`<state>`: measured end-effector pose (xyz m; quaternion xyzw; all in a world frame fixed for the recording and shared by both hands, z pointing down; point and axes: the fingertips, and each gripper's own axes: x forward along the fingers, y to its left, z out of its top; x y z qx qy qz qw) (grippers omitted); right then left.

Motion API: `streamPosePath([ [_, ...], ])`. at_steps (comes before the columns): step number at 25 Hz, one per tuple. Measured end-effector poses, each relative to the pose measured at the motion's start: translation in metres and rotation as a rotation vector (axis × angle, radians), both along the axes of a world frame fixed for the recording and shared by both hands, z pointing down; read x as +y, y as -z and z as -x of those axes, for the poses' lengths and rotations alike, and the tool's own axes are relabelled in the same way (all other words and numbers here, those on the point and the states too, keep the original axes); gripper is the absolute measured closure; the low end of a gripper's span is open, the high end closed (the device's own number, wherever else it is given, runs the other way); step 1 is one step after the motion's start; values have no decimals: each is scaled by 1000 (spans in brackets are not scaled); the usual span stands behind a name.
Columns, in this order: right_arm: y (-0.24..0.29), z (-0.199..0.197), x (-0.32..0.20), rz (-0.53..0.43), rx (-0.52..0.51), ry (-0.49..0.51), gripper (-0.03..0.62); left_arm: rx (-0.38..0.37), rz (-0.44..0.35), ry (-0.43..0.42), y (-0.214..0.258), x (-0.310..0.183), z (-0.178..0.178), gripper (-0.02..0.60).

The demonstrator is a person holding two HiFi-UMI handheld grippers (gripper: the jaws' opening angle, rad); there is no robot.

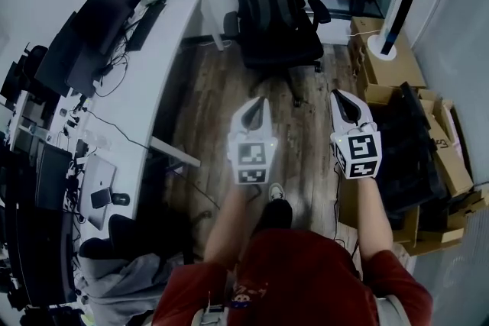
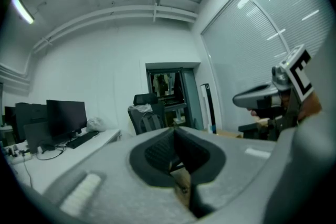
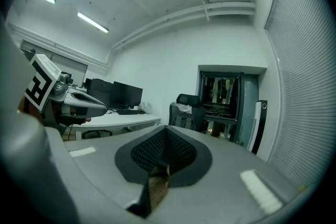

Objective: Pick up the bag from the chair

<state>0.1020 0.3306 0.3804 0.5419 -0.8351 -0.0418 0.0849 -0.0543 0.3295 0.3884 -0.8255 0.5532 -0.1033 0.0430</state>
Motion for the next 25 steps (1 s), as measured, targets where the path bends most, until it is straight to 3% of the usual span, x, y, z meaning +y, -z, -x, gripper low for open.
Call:
streamPosePath([
  [13, -3, 53, -141, 26, 23, -7, 594, 20, 23, 0, -4, -139, 53, 583],
  [25, -18, 88, -226, 69, 41, -29, 594, 18, 56, -25, -21, -225, 88, 583],
])
